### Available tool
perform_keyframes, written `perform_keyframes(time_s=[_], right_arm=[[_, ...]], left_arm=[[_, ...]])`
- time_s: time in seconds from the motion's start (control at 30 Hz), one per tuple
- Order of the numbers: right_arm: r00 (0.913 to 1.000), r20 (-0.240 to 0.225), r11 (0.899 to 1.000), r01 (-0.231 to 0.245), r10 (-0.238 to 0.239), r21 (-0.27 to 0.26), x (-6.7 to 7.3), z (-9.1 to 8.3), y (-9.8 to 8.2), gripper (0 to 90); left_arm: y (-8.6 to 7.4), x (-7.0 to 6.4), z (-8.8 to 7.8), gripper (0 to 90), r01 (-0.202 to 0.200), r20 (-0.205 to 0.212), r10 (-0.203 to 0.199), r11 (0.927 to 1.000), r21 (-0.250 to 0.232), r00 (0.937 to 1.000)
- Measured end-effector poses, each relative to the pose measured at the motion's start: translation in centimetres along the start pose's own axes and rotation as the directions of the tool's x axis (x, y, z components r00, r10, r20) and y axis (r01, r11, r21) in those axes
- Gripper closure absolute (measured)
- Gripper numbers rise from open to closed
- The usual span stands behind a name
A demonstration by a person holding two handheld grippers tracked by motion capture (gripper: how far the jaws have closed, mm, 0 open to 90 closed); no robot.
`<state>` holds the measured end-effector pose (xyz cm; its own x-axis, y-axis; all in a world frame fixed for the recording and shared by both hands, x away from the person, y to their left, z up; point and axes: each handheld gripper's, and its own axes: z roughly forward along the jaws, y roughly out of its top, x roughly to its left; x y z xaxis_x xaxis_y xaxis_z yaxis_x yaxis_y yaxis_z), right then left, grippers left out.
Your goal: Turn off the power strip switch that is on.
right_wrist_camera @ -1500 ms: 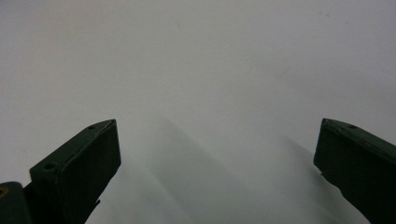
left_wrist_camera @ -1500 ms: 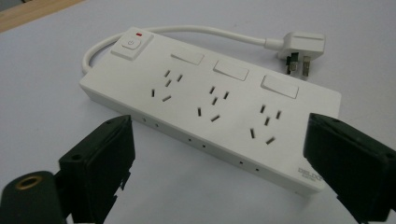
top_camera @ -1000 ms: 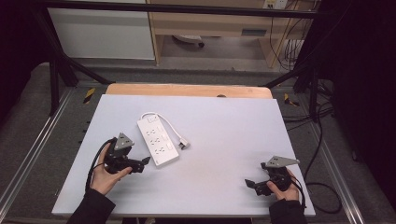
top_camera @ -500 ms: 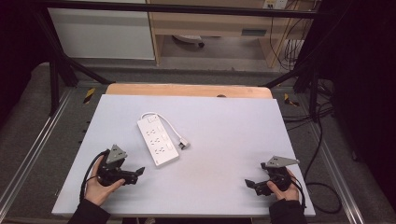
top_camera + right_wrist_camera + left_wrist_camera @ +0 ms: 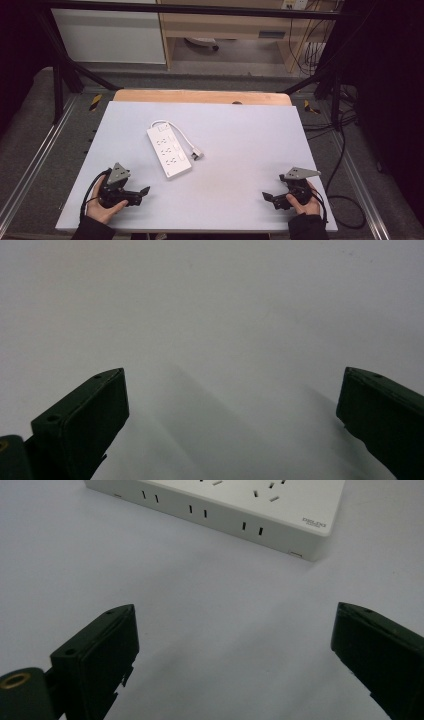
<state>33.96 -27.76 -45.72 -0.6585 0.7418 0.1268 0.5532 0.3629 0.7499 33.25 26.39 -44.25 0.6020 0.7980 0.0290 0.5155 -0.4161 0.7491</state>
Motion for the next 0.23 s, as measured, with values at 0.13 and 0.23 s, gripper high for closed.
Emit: perform_keyframes(time_s=[0.13, 0.23], right_arm=[[1.0, -0.001, 1.0, 0.0, 0.0, 0.005, 0.02, 0.0, 0.02, 0.9], [1.0, -0.002, 1.0, -0.004, 0.004, 0.002, 0.01, 0.01, 0.02, 0.9]], left_arm=[[-0.17, 0.08, 0.22, 4.8, 0.0, -0.004, 0.001, 1.0, 0.009, 1.0], [-0.22, 0.19, 0.22, 4.9, 0.009, -0.004, -0.009, 0.9999, 0.008, 1.0]])
